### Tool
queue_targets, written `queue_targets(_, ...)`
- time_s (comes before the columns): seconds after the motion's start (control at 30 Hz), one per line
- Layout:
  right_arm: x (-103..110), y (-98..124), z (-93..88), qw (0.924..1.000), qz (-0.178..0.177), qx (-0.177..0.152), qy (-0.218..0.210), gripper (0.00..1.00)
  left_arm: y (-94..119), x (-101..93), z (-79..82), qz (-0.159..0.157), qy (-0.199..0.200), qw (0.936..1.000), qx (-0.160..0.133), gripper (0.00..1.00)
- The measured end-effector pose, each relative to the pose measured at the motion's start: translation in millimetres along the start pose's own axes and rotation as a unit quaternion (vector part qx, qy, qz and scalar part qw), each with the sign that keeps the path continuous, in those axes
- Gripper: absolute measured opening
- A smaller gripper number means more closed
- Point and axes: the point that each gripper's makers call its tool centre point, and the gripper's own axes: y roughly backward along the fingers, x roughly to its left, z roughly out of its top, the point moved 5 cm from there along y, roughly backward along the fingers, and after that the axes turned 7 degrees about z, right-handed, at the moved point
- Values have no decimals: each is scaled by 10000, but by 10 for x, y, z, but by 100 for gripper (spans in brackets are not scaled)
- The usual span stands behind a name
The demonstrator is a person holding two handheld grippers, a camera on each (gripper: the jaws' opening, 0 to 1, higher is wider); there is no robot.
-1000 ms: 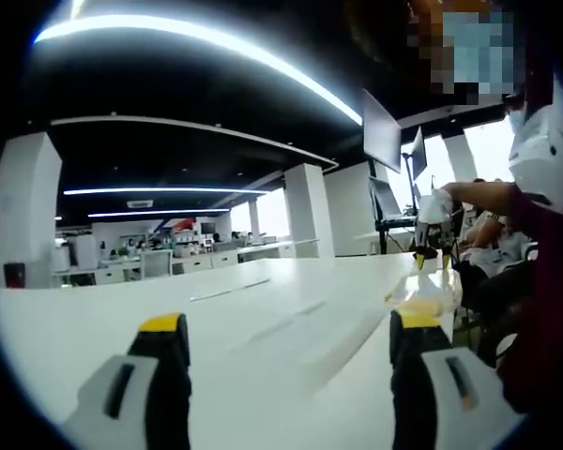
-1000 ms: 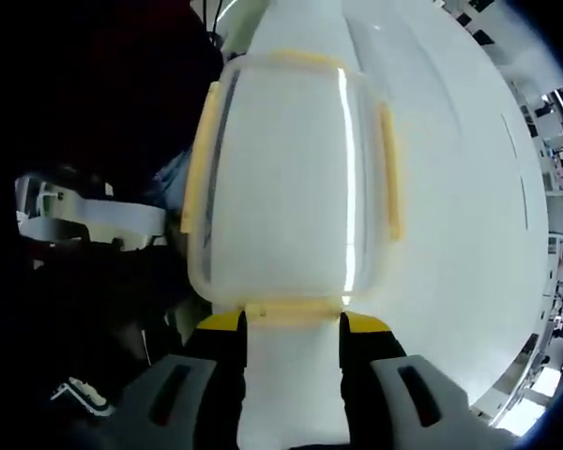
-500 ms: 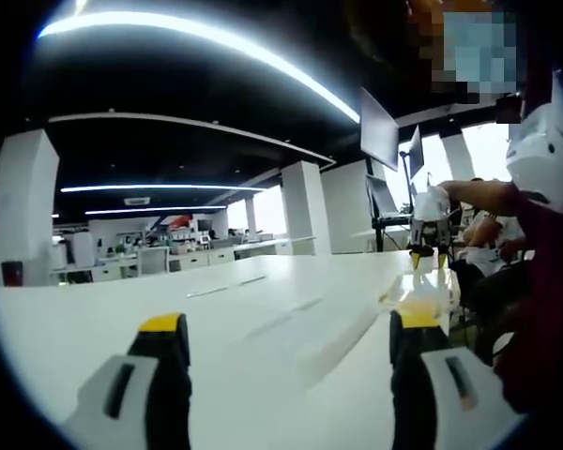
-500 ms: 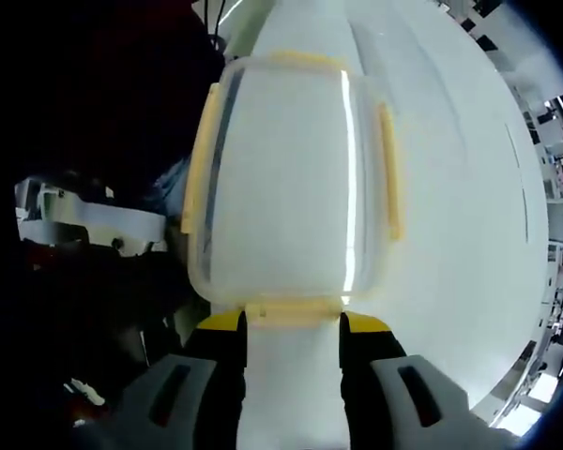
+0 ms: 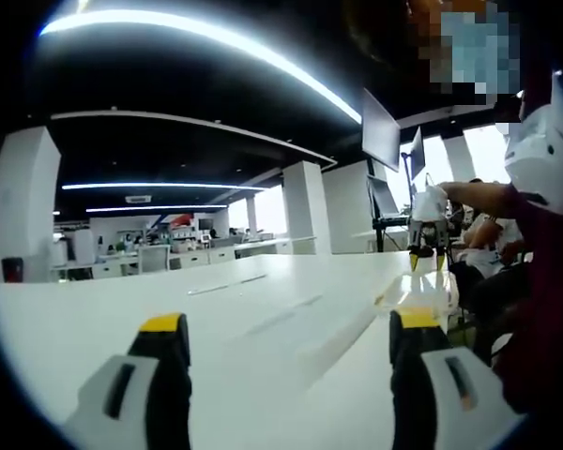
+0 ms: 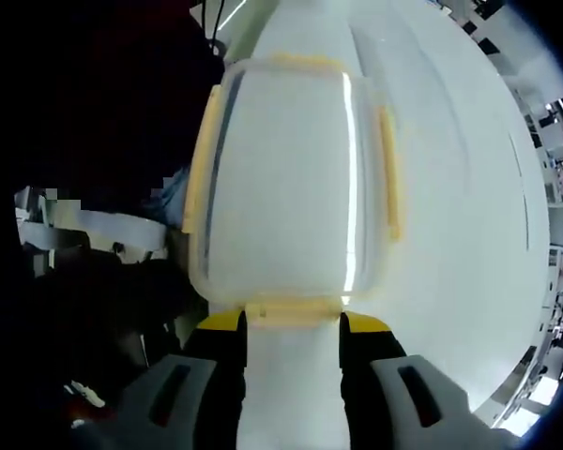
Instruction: Snap each plastic latch of the storage box into its locked position after aligning the lid with the box until every specified latch is closed and the lid sits flush.
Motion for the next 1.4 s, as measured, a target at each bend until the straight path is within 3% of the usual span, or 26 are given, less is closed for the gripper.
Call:
queue_targets(0.93, -24, -11, 255, 9999, 50, -162, -10, 37, 44, 61, -6, 85, 41, 10000, -14, 89)
queue_targets(1.4, -31, -21, 385, 9991, 4, -432, -15, 37, 17, 41, 30, 4, -14, 10000, -11, 89)
